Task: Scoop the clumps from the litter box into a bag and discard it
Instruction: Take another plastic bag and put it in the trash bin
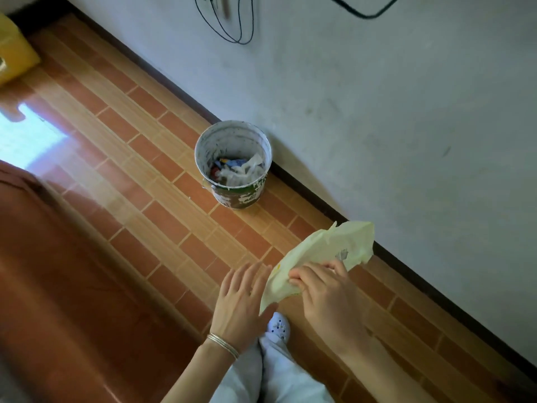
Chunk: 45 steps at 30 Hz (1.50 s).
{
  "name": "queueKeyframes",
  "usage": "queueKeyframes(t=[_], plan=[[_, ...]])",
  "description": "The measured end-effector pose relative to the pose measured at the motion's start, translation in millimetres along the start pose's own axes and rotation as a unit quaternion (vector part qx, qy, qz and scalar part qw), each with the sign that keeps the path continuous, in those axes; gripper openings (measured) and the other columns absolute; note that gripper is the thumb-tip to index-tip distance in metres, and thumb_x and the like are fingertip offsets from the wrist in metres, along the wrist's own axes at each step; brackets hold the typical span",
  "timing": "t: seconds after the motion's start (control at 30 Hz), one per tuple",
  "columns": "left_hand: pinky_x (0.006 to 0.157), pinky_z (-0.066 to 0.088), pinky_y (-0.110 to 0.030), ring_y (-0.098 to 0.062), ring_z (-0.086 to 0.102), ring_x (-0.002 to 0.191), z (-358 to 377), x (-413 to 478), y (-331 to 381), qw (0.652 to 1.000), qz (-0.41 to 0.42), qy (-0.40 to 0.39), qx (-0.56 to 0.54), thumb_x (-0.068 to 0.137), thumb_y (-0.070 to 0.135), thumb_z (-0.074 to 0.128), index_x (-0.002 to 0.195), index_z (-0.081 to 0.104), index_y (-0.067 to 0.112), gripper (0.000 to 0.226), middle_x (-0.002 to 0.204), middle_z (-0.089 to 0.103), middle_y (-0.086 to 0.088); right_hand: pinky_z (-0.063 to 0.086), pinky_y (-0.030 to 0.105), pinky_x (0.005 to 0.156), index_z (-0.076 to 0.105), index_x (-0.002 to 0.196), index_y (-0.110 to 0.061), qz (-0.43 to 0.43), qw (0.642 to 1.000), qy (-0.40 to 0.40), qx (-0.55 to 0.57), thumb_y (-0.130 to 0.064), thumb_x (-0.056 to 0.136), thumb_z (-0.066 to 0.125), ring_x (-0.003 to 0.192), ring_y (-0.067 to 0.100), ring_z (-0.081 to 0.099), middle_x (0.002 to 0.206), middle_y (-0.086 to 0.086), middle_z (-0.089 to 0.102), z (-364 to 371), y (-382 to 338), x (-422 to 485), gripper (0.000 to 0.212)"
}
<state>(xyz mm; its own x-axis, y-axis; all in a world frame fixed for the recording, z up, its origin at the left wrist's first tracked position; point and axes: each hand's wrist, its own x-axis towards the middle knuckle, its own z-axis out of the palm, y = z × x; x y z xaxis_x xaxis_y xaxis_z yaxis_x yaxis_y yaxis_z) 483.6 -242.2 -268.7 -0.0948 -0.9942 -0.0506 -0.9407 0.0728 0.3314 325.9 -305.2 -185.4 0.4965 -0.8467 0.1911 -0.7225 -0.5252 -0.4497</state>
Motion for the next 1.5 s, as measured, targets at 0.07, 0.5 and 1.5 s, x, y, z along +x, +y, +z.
queueKeyframes(t=[0.07, 0.5, 1.5], plan=[[0.101, 0.040, -0.041, -0.022, 0.053, 0.118, -18.2, -12.3, 0.1, 0.999, -0.024, 0.018, -0.015, 0.077, 0.057, 0.049, 0.126, 0.056, 0.021, 0.061, 0.126, 0.058, 0.001, 0.036, 0.021, 0.077, 0.067, 0.083, -0.019, -0.025, 1.000, 0.013, 0.013, -0.023, 0.090, 0.045, 0.075, 0.001, 0.057, 0.080, -0.013, 0.068, -16.1, -25.2, 5.9, 0.024], [0.043, 0.020, -0.017, -0.017, 0.045, 0.034, -166.8, -12.1, -19.3, 0.974, -0.157, 0.161, 0.032, 0.063, 0.037, 0.081, 0.053, 0.046, 0.019, 0.041, 0.043, 0.046, 0.004, 0.039, 0.027, 0.074, 0.066, 0.084, -0.020, -0.124, 0.988, 0.038, 0.087, -0.023, 0.087, 0.051, 0.077, 0.003, 0.056, 0.079, -0.011, 0.068, -84.6, -129.6, 91.2, 0.016], [0.057, 0.051, -0.037, -0.012, 0.059, 0.052, -408.4, -19.8, -156.7, 0.830, -0.339, 0.355, -0.264, 0.062, 0.045, 0.078, 0.047, 0.059, 0.029, 0.030, 0.048, 0.061, 0.007, 0.051, 0.027, 0.081, 0.058, 0.104, -0.035, 0.037, 0.934, -0.199, 0.296, -0.031, 0.076, 0.073, 0.092, 0.002, 0.060, 0.102, -0.014, 0.063, -11.3, -294.0, 187.5, 0.032]])
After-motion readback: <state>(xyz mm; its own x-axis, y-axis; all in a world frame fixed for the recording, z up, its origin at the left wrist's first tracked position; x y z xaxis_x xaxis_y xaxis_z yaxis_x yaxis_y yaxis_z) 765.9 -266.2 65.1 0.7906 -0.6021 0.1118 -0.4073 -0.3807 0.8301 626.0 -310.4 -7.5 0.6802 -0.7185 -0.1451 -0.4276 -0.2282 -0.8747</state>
